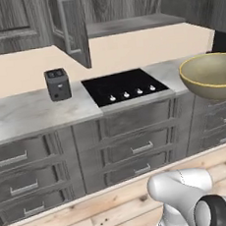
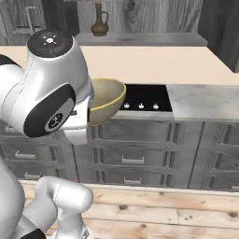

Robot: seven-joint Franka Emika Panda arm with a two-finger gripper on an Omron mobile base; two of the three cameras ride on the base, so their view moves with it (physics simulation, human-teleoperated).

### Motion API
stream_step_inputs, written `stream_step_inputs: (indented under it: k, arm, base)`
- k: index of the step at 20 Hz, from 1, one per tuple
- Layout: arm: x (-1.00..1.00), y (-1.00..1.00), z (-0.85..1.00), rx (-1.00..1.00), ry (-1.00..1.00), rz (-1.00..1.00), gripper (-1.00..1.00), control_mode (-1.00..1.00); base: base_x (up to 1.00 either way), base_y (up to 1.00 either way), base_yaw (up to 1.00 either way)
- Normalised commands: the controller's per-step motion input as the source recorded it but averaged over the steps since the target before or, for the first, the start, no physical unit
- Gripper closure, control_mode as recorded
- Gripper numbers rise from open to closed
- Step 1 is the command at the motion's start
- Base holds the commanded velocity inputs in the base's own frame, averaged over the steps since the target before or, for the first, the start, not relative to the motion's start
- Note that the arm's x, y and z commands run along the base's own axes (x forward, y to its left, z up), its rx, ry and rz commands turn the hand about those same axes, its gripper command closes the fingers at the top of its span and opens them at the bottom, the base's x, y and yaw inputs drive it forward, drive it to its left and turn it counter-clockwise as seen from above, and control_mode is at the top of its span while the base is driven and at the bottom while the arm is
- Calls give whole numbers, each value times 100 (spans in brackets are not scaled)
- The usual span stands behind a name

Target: Pick the mug and place it in the sink. Pick the bowl and place it in the open cabinet and then close the cabinet.

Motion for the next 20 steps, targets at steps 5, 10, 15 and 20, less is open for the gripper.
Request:
stream_step_inputs:
  k: [5,10,15,20]
  arm:
    - [0,0,0,0,0,0,100,100]
    - [0,0,0,0,0,0,100,100]
    - [0,0,0,0,0,0,100,100]
    - [0,0,0,0,0,0,100,100]
  base:
    - [0,-56,11]
    - [4,-2,5]
    - [60,0,1]
    - [64,-17,0]
